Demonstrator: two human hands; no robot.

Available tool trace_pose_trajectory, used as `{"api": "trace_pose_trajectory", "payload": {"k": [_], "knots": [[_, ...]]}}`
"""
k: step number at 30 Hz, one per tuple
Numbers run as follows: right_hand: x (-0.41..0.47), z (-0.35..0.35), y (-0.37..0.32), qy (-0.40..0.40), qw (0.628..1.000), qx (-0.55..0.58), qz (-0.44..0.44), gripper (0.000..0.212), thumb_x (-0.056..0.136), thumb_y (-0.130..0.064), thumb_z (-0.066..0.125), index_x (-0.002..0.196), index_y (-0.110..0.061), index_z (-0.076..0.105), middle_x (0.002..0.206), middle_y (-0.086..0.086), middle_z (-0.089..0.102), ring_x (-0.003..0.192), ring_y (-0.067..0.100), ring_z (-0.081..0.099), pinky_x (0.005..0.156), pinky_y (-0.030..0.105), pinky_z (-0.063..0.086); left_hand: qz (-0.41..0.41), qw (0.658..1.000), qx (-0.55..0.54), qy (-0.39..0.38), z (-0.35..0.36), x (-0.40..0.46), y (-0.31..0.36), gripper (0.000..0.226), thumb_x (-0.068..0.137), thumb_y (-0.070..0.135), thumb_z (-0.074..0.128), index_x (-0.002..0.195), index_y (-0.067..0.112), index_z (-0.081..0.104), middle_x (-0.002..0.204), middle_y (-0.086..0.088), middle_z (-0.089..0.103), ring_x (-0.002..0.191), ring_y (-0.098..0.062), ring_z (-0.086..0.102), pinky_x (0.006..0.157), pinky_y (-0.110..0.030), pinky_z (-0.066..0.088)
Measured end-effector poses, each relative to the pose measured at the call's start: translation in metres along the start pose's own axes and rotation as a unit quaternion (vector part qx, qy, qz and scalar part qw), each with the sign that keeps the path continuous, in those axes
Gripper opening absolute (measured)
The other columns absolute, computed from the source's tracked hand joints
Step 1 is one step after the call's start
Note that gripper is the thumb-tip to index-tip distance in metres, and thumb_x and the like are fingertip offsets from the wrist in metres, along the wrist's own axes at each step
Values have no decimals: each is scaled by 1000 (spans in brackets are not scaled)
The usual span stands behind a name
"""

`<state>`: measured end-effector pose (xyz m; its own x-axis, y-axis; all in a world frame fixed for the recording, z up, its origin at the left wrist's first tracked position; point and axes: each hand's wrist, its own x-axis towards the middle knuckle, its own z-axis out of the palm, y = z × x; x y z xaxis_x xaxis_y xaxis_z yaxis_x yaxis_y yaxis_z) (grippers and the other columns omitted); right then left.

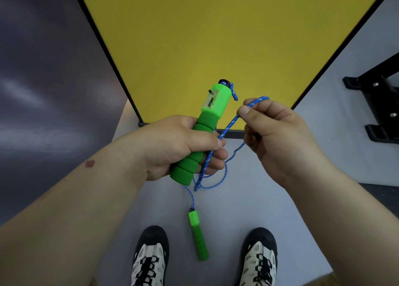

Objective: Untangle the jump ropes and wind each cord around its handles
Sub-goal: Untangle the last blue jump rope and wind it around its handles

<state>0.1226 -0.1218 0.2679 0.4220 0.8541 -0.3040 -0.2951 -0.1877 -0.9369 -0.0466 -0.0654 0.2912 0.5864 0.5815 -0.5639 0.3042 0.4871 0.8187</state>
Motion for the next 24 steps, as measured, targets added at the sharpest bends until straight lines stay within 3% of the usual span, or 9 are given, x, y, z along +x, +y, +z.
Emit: {"api": "trace_pose_trajectory", "payload": {"k": [4, 8, 14, 18, 21, 24], "knots": [[-3, 2, 1, -46, 998, -12, 30, 4, 87, -13, 73, 88, -16, 72, 81, 2, 64, 59, 10, 51, 60, 26, 43, 3, 1000, 5, 4, 1, -1, 1, 6, 92, 5, 65, 97, 2, 62, 79, -13, 71, 71, -24, 71, 74, -38, 62], [-7, 5, 1, -133, 988, -47, 68, 10, 88, -8, 70, 84, -17, 71, 76, -1, 67, 59, 9, 52, 59, 24, 43, 4, 1000, 10, 0, 0, -1, 1, 4, 93, 5, 63, 97, 4, 64, 78, -12, 71, 72, -24, 71, 77, -39, 61], [-3, 4, 2, -60, 997, -33, 26, 10, 86, -9, 74, 86, -19, 73, 76, 0, 64, 61, 11, 53, 63, 27, 44, 2, 1000, 7, 4, 0, 1, 0, 6, 92, 6, 65, 97, 3, 63, 80, -13, 72, 75, -25, 72, 79, -40, 62], [0, 0, -1, -12, 1000, -3, 11, 11, 87, -11, 74, 98, -12, 73, 78, 2, 62, 58, 11, 51, 61, 27, 45, 0, 1000, 12, -4, 1, 0, 0, 4, 92, 7, 65, 94, 4, 63, 81, -12, 72, 75, -24, 71, 81, -40, 61], [-1, 0, -1, -34, 999, 3, 39, 8, 87, -12, 74, 95, -15, 73, 84, 3, 64, 59, 10, 52, 61, 26, 45, 1, 1000, 15, 1, 0, 0, 1, 4, 92, 7, 65, 95, 4, 63, 81, -12, 72, 75, -25, 72, 80, -40, 62], [-4, 3, 0, -99, 992, -17, 77, 8, 87, -11, 72, 91, -17, 73, 78, -1, 64, 60, 8, 53, 60, 24, 45, 4, 1000, 16, 3, 0, 0, 1, 5, 92, 7, 64, 96, 4, 64, 81, -12, 72, 75, -24, 72, 79, -39, 62]]}}
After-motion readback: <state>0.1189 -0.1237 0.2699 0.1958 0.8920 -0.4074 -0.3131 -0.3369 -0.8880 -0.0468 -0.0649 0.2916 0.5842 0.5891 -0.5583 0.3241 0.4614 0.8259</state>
